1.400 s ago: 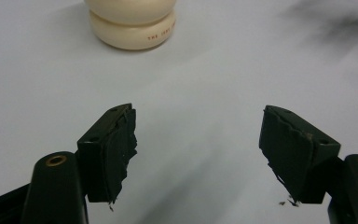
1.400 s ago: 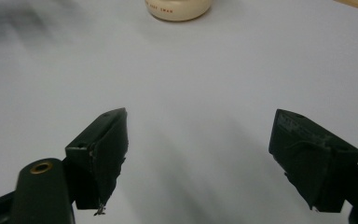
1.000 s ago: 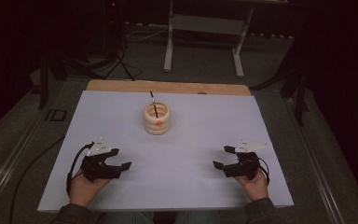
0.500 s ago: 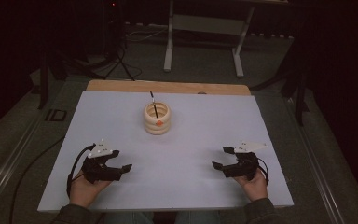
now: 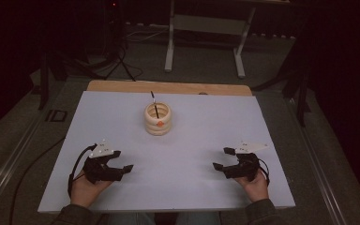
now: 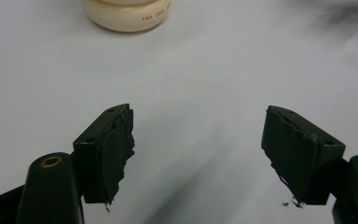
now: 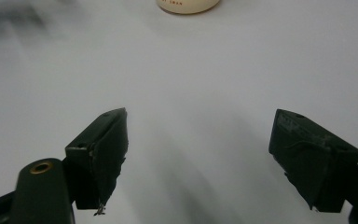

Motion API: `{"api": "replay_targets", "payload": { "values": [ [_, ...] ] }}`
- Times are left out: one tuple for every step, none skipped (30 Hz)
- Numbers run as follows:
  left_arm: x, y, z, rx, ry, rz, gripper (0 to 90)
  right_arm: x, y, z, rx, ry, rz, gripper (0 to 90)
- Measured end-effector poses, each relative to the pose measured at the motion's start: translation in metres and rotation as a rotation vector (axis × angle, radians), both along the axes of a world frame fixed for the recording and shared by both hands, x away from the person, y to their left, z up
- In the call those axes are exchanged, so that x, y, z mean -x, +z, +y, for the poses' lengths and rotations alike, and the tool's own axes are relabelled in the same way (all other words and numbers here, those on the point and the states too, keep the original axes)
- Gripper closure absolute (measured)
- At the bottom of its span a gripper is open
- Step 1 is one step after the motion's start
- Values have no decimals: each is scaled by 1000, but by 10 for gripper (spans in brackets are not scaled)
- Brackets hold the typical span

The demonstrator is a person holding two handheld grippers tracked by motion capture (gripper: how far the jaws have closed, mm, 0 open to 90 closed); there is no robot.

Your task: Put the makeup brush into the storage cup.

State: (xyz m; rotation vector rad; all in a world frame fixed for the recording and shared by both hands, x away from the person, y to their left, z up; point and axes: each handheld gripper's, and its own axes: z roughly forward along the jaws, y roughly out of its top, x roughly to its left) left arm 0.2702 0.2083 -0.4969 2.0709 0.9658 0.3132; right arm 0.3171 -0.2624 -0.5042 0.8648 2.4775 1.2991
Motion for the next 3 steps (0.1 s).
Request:
{"api": "replay_targets", "payload": {
  "values": [
    [0, 0, 0, 1, 0, 0, 254, 0, 0, 0, 0, 0, 0, 193],
    [-1, 0, 0, 2, -2, 0, 254, 0, 0, 0, 0, 0, 0, 193],
    [-1, 0, 0, 2, -2, 0, 254, 0, 0, 0, 0, 1, -2, 192]
  ]
}}
